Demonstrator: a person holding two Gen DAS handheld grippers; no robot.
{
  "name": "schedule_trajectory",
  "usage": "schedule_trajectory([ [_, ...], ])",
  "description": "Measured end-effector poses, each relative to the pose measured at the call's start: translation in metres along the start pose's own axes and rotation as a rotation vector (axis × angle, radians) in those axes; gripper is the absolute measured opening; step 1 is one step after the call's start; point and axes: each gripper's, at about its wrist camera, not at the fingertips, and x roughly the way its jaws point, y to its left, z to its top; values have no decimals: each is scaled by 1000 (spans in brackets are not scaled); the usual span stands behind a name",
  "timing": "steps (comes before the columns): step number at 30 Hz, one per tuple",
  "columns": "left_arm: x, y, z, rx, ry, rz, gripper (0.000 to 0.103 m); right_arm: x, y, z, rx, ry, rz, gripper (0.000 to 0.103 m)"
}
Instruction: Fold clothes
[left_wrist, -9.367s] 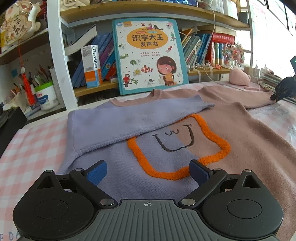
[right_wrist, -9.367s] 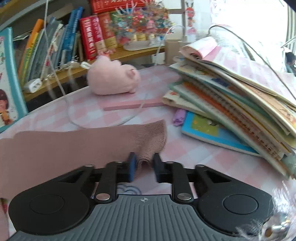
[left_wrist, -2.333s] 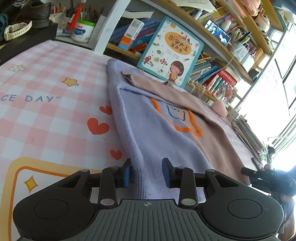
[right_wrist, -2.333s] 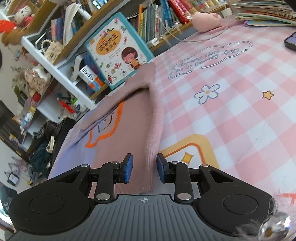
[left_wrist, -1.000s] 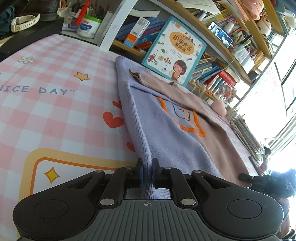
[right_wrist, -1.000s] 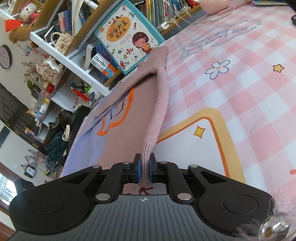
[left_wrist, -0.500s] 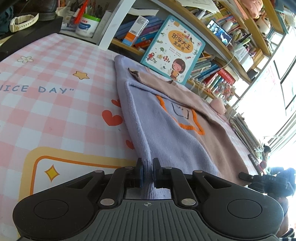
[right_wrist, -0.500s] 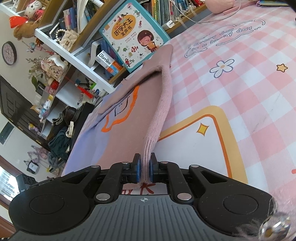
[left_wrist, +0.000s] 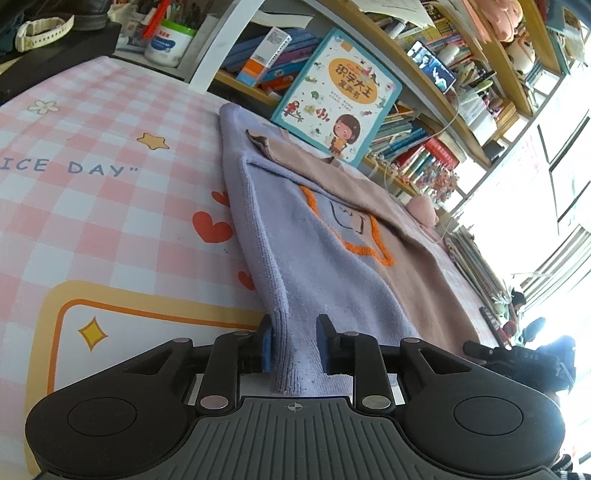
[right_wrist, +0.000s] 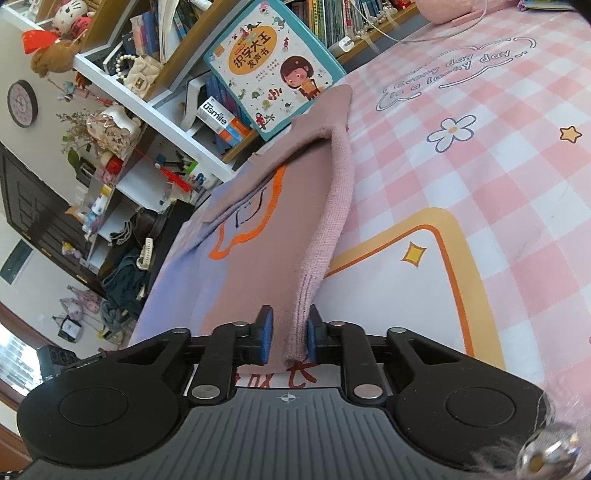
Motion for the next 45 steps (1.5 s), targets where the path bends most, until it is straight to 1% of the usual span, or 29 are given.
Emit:
schedule_trajectory([
  [6,-1,-3,-1,24,-2,14,24,0,-1,-1,-9,-1,-8,9],
  [7,-1,-3,-1,22,0,19,17,0,0,-1,-15,-2,-11,8],
  [8,-1,-2,-1,20,2,24,13,0,0,-1,-21,-2,-15,8],
  [9,0,-2,-1,18,4,30,5,0,1,-2,-26,-2,-17,7],
  [12,-4,2,-3,-13,7,6,5,-2,1,-3,-31,7,-21,6],
  [15,-14,4,-8,-29,6,-32,5,-8,1,-7,-29,15,-6,6],
  [20,-31,10,-12,-94,-21,-118,5,-25,-6,-10,35,0,84,6],
  [24,-38,6,-5,-139,-89,-173,4,-33,-5,-1,82,-54,212,6],
  [28,-47,-4,10,-151,-174,-218,4,-36,5,20,96,-119,317,6],
  [31,-47,-3,26,-211,-231,-273,4,-32,16,40,101,-167,345,6],
  [33,-42,1,38,-250,-253,-298,4,-29,22,54,98,-201,350,6],
  [35,-36,2,52,-268,-270,-308,4,-24,28,70,111,-226,360,6],
  [39,-25,0,81,-262,-317,-324,4,-18,38,105,112,-272,350,6],
  [42,-16,0,102,-272,-338,-311,4,-8,45,132,108,-288,332,6],
  [45,-5,3,119,-292,-344,-285,5,4,50,152,96,-290,311,6],
])
